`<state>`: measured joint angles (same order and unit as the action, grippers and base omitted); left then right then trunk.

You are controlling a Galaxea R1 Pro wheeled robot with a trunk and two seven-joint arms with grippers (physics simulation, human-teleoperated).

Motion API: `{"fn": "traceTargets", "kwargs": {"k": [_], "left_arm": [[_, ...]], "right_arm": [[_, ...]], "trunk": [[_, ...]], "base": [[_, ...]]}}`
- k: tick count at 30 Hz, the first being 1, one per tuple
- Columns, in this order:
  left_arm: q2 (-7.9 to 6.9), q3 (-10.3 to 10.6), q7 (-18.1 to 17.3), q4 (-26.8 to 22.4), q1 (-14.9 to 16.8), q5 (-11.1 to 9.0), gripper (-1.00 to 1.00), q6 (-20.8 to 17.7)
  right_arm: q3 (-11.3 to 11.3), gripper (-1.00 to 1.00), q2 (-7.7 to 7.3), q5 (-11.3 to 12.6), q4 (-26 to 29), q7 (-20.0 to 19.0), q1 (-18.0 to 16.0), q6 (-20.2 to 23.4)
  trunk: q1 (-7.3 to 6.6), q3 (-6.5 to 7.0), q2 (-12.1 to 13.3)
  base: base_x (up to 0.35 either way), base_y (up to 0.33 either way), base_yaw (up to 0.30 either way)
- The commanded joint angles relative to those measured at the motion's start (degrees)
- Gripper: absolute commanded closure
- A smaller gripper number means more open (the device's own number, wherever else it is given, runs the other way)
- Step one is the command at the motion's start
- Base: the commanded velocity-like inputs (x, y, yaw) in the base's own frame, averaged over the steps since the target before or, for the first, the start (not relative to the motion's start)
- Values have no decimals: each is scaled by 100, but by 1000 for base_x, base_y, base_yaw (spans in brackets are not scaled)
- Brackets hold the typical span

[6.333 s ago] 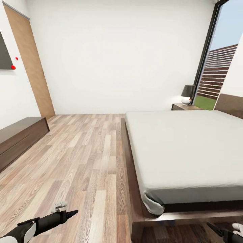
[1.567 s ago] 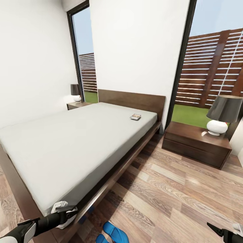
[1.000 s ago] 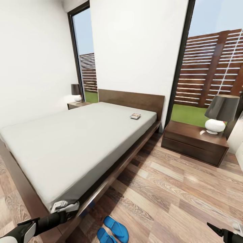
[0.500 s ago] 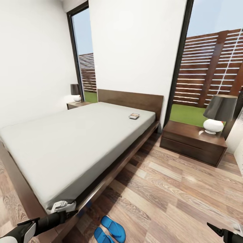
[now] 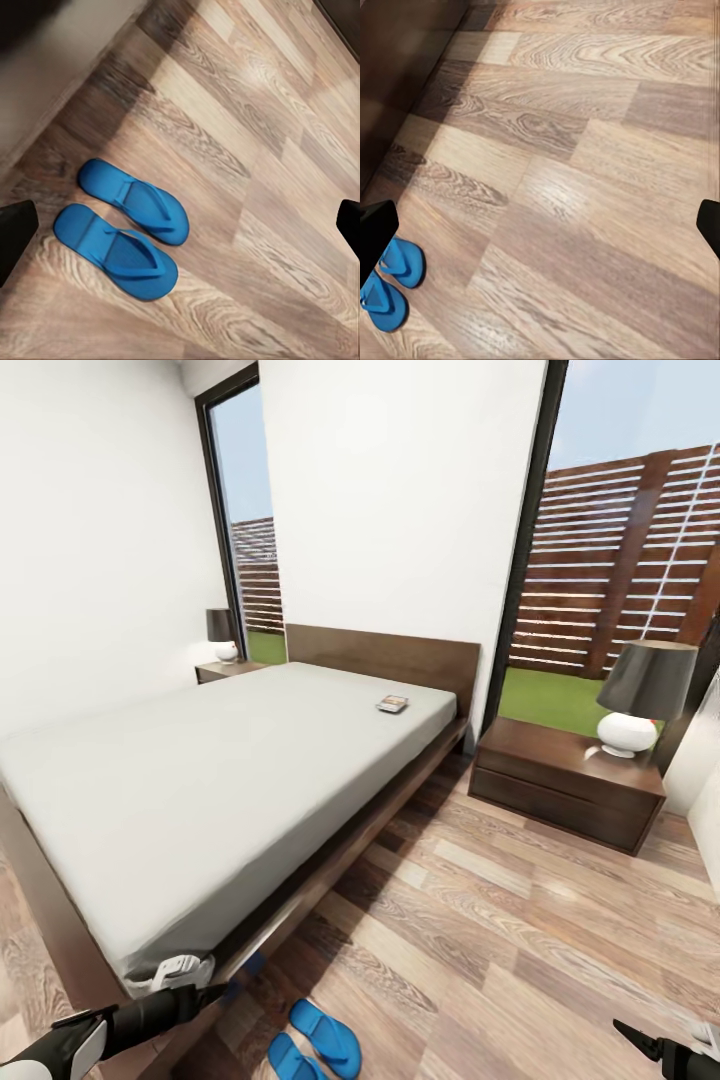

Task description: In the bedroom, move the book from the bed onto either nightstand, and place the two sandals side by side next to the bed.

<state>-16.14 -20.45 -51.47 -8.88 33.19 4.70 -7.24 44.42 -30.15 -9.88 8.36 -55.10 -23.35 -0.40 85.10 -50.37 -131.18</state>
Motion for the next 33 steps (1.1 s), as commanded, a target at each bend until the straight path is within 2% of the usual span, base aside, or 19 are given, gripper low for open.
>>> {"fn": "traceTargets", "kwargs": {"k": [1,21,33], "left_arm": [[2,-49,-29,-8,3,49,-100,-49],[32,-50,-29,-8,3,51,-100,-49],[32,-55,-29,-8,3,49,-100,-49]], "right_arm": [[49,-100,1,-58,-1,-19,-4,-4],[49,-100,1,-58,-1,-19,-3,-4],[49,-100,1,-63,-1,-19,-3,-4]], "trunk": [[-1,-6,-3],[-1,-6,-3],[-1,-6,-3]], "base": [[0,-233,0],[0,-85,0],[0,-11,-10]]}}
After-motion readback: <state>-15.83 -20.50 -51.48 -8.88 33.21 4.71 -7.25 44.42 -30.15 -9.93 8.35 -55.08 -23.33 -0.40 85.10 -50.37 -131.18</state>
